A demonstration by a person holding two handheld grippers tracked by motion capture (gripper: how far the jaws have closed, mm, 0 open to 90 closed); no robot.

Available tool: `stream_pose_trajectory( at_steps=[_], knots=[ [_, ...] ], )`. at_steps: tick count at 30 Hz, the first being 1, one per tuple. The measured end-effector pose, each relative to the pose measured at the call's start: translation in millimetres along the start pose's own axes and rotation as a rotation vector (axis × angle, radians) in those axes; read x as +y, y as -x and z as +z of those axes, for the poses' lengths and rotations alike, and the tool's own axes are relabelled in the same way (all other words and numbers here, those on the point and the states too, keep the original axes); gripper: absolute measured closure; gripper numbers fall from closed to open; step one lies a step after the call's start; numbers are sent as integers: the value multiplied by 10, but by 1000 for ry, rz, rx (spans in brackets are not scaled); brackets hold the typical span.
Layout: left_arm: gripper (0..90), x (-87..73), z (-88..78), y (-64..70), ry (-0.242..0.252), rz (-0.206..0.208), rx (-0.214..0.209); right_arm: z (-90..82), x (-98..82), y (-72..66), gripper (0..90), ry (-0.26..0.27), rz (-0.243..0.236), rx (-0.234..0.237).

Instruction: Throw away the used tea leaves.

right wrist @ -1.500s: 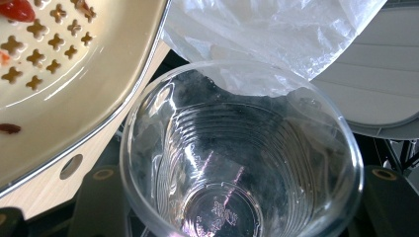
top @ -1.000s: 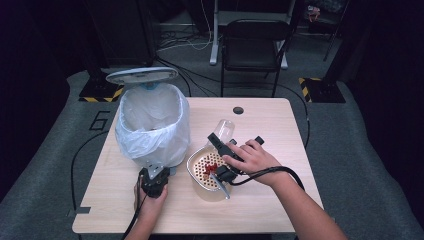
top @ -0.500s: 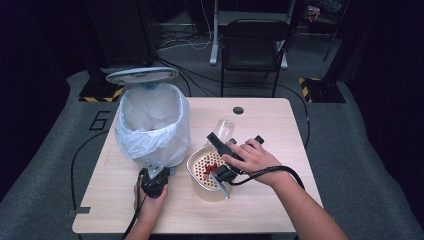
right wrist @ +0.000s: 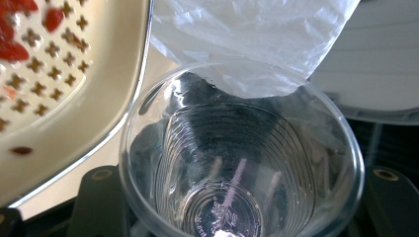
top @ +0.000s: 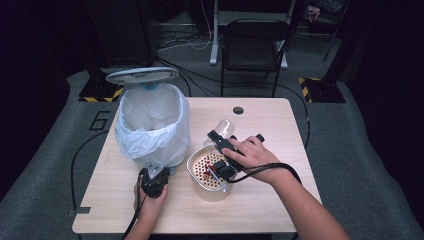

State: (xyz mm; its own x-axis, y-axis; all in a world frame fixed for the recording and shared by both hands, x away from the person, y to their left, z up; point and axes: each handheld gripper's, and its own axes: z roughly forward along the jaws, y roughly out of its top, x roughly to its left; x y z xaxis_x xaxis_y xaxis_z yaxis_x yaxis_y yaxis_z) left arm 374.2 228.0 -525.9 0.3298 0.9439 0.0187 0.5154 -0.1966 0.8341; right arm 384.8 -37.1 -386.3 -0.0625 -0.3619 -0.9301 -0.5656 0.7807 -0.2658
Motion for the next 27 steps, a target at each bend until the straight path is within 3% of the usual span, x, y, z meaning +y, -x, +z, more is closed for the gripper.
stream_pose_trajectory(
  at_steps=[6,15,17,20,21,23,25,27],
  knots=[
    [849,0,0,-3,0,1,1,-5,-49,168,356,55,188,102],
    [850,0,1,-2,1,1,1,-18,-123,403,356,135,417,186],
    [849,0,0,-3,0,0,0,-8,-173,459,356,175,535,225],
    [849,0,1,-3,1,-1,0,-9,-244,512,357,214,666,248],
    [850,0,0,-4,0,-1,0,-10,-277,533,357,229,742,263],
    [849,0,0,-3,0,-2,0,9,-365,581,357,275,853,316],
    [849,0,1,-3,1,-1,0,24,-410,593,358,291,919,350],
    [849,0,1,-3,1,-3,-1,45,-478,607,357,319,1021,410]
  ],
)
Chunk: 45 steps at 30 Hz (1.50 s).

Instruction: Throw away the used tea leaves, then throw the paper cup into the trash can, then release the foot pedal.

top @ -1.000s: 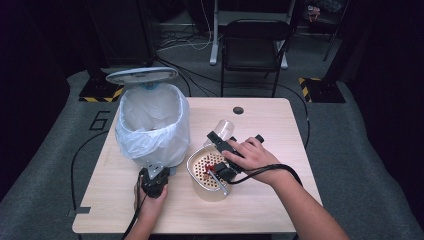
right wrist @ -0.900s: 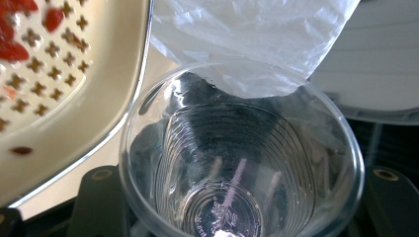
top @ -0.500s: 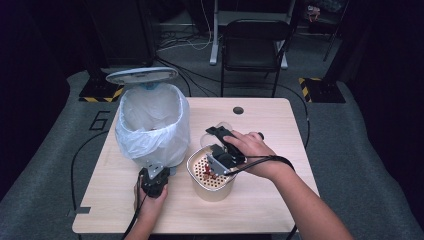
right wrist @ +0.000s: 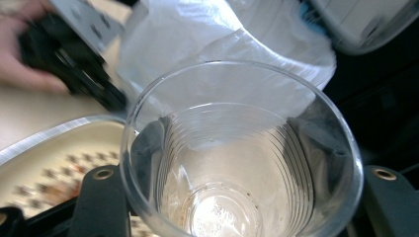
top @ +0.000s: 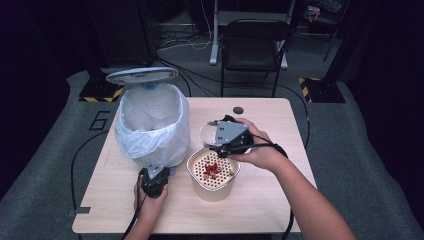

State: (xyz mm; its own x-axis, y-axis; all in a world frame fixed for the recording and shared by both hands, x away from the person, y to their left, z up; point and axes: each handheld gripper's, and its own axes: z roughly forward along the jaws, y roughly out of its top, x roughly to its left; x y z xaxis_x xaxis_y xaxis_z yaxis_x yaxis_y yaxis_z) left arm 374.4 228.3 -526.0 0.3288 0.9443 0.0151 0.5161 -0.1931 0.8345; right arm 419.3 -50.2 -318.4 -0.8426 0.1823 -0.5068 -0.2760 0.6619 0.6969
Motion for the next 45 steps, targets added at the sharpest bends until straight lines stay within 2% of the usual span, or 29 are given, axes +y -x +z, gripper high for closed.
stream_pose_trajectory(
  at_steps=[3,4,5,8,9,10,13,18,19,23,24,25,32,33,42,44,45],
  knots=[
    [850,0,1,1,1,-2,-1,-23,-37,56,356,47,123,65],
    [850,0,1,1,1,-2,-1,-23,-37,56,356,47,123,65],
    [850,0,1,1,1,-1,0,-22,-68,83,356,74,197,102],
    [850,0,1,0,1,-2,0,-8,-102,111,356,88,287,141],
    [850,2,-3,-1,-4,-2,-2,-17,-95,131,357,102,330,157],
    [850,1,-2,-1,-3,-2,-1,-17,-95,131,357,102,330,157],
    [850,2,-3,-2,-5,-2,-2,-58,-33,185,359,121,386,152],
    [850,-1,2,-1,3,-10,-2,-98,88,254,360,114,424,148],
    [850,0,2,-1,2,-8,-2,-107,131,274,361,109,443,140],
    [850,1,1,-4,3,-3,2,-119,193,300,361,105,462,133],
    [850,6,-11,-16,-8,19,11,-119,213,309,361,102,460,128],
    [850,-5,6,21,0,-41,-14,-114,251,324,360,96,461,124],
    [850,-3,6,9,8,-24,-4,-82,369,374,360,96,479,124],
    [850,2,0,-10,5,4,6,-71,387,382,360,98,482,124],
    [851,4,-5,-16,-3,-3,-4,64,505,508,361,102,538,121],
    [851,8,-10,-18,-6,8,4,82,525,532,360,94,536,118],
    [851,3,-1,-12,4,-4,1,87,533,540,360,89,536,115]
  ],
)
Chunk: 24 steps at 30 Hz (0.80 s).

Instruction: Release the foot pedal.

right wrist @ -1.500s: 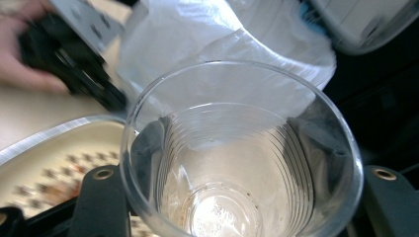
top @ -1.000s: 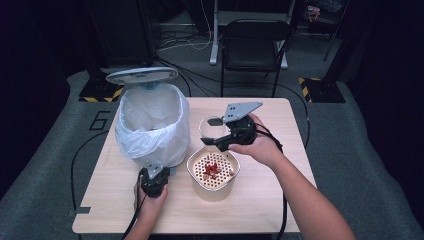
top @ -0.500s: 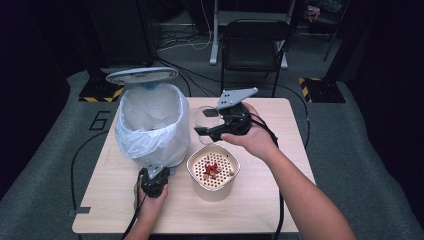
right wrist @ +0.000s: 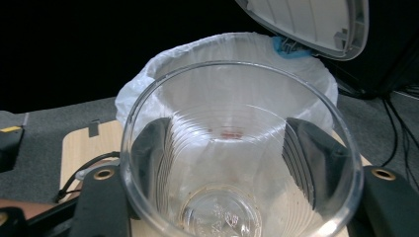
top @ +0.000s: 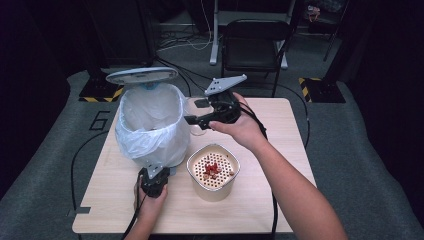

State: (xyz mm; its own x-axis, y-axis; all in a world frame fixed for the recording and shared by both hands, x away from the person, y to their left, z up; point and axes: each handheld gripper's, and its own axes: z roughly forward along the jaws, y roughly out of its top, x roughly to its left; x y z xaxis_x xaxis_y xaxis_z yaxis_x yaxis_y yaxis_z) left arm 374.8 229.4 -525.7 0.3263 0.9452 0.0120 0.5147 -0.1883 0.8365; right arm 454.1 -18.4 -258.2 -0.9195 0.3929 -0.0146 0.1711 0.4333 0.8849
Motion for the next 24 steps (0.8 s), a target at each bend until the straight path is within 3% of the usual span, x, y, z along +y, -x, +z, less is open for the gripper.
stream_pose_trajectory(
  at_steps=[10,17,24],
  knots=[
    [851,4,-7,-2,-10,1,-4,70,283,-29,359,4,-7,-39],
    [851,4,-6,-3,-9,0,-5,297,452,-79,358,-2,-21,-46],
    [851,3,-7,-4,-10,-3,-6,533,549,-118,358,-27,4,-49]
  ],
)
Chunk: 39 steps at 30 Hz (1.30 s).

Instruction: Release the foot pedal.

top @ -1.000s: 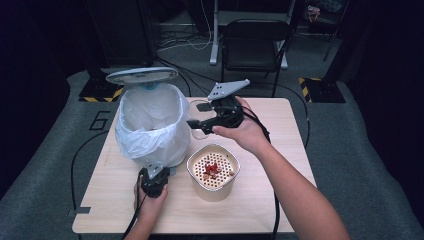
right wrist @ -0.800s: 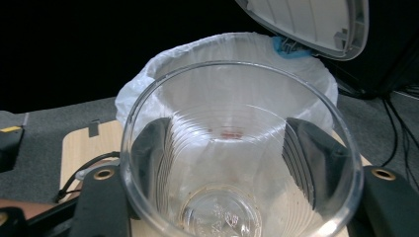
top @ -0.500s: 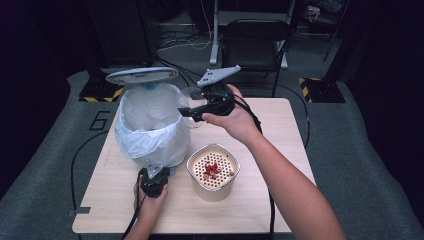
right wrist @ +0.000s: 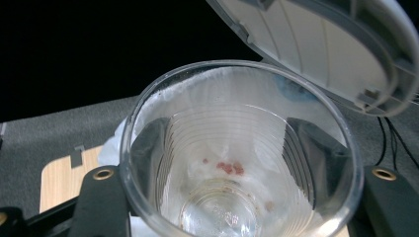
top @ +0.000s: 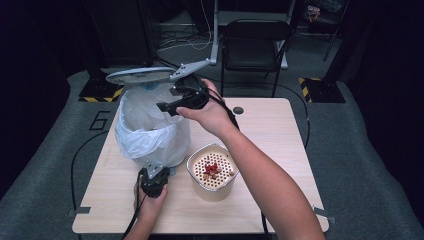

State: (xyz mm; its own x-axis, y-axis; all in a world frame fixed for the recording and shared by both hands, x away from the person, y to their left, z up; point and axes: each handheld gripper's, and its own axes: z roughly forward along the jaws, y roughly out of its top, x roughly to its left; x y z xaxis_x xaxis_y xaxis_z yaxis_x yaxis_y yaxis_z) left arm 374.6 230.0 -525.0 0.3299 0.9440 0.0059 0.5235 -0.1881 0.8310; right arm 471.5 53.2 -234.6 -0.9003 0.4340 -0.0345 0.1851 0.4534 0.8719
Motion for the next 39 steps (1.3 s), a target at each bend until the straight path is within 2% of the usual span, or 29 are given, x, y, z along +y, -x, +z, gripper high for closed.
stream_pose_trajectory(
  at_steps=[10,14,15,16,20,30,32,34,36,39],
  knots=[
    [851,1,-2,0,-7,-6,-11,307,68,-22,354,1,40,-29],
    [851,-1,1,-3,1,-1,-3,452,63,-22,352,12,71,-74],
    [851,-1,1,-3,1,-1,-3,452,63,-22,352,12,71,-74],
    [851,1,-4,-8,-7,9,-2,546,56,-38,350,-4,68,-111],
    [851,0,-4,-9,-8,9,-4,683,32,-68,345,-20,61,-151],
    [851,1,-4,-6,-8,8,-2,853,-54,-118,310,-6,105,-176],
    [851,0,-4,-6,-7,7,-3,878,-75,-122,258,11,120,-197],
    [851,-1,-1,-3,-2,-1,-3,885,-88,-129,137,42,152,-187],
    [851,-1,-1,-1,0,0,-1,879,-101,-140,115,55,185,-185],
    [851,-1,0,-2,1,0,-2,837,-113,-145,90,69,181,-180]
  ],
)
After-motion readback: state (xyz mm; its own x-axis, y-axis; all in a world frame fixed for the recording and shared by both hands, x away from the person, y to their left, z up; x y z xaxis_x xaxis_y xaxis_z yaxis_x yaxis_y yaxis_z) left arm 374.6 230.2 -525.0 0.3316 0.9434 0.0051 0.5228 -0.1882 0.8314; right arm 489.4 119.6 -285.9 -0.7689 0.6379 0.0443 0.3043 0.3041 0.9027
